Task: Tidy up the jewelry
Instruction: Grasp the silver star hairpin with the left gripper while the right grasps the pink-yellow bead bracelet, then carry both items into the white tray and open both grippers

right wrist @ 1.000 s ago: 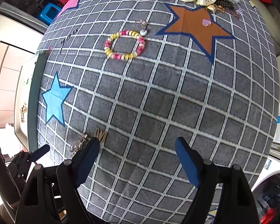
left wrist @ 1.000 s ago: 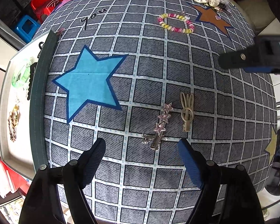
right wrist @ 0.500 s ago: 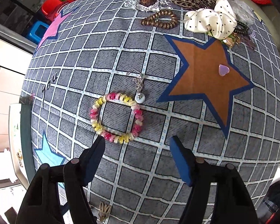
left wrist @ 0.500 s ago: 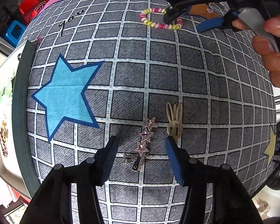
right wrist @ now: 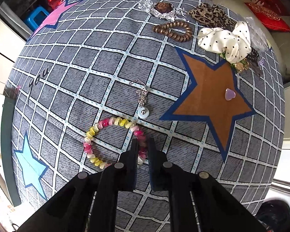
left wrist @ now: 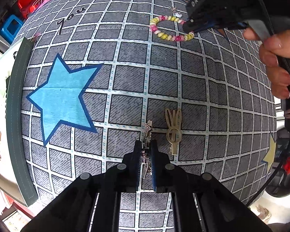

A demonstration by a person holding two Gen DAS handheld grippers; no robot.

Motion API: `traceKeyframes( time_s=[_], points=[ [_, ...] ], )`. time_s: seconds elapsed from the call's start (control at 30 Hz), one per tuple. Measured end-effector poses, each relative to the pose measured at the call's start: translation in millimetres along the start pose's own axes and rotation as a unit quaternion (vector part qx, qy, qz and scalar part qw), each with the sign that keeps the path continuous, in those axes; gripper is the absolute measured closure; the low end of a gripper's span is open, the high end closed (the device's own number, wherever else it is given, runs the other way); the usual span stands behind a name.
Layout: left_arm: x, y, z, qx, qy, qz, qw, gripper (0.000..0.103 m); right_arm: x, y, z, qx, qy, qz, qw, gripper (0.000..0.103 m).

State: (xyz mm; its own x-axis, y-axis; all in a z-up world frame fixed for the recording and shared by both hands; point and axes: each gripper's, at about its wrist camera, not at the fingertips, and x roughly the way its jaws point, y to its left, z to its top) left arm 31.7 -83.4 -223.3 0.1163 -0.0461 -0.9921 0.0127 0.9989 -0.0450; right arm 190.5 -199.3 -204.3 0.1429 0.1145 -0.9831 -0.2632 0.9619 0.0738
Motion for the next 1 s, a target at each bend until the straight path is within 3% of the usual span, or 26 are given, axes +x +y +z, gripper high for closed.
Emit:
traceKeyframes(
  time_s=[0.23,0.63,1.0],
  points=[
    [-22,20,-5,-0.026,-0.009,-0.015,0.9995,0.087,-18,-27,-23,0.020,0.000,0.042,0.999,0.093],
    [-65,39,-19,-0.054,-0.031,0.004,0.9980,0.087,-44,-43,-85,0.040,0.022,0.103,0.994,0.093],
    [-95,72,-19,-0.047,-0.059,-0.001,0.9972,0.087,-72,-34,-105,0.061,0.009,0.112,0.992,0.093]
  ],
)
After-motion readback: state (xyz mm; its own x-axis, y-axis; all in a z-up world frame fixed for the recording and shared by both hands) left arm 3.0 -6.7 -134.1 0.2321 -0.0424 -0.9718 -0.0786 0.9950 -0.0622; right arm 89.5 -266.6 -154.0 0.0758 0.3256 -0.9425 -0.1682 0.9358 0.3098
